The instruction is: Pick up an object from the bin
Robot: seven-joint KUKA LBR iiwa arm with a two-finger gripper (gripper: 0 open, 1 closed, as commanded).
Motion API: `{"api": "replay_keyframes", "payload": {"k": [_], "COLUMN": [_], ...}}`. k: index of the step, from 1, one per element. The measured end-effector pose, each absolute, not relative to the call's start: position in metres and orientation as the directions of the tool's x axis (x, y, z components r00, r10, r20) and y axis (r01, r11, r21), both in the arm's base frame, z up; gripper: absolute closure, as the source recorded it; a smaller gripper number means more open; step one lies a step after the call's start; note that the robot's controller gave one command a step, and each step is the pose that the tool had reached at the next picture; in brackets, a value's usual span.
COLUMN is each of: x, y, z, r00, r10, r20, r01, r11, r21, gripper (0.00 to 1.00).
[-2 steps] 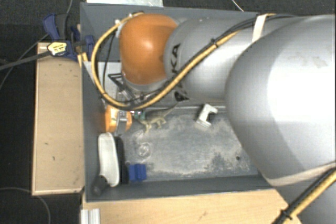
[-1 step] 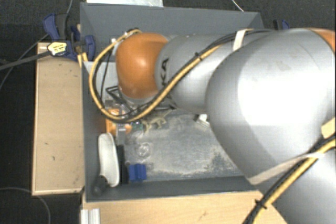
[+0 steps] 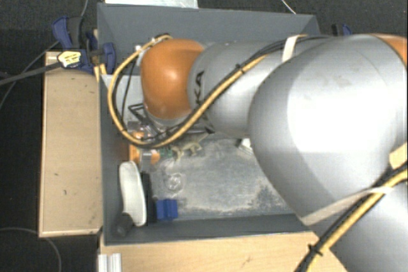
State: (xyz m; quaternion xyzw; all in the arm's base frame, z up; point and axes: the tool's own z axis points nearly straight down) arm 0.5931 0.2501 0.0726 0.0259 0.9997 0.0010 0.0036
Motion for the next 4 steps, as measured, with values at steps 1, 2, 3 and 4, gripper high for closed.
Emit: {"api": "replay_keyframes", "payload": {"k": [1, 2, 3, 4], "x": [0.593, 0.591, 0.592, 0.592], "y": [0.25, 0.249, 0.25, 0.25], "z": [0.073, 0.118, 0.142, 0.162], "r00": [-0.998, -0.998, -0.998, -0.998], "r10": [0.057, 0.06, 0.06, 0.06], "r20": [-0.007, -0.002, -0.004, -0.007], "r01": [0.057, 0.06, 0.06, 0.06], "r11": [0.998, 0.998, 0.998, 0.998], "r21": [0.002, 0.0, 0.002, 0.003], "gripper": [1.0, 1.0, 1.0, 1.0]}}
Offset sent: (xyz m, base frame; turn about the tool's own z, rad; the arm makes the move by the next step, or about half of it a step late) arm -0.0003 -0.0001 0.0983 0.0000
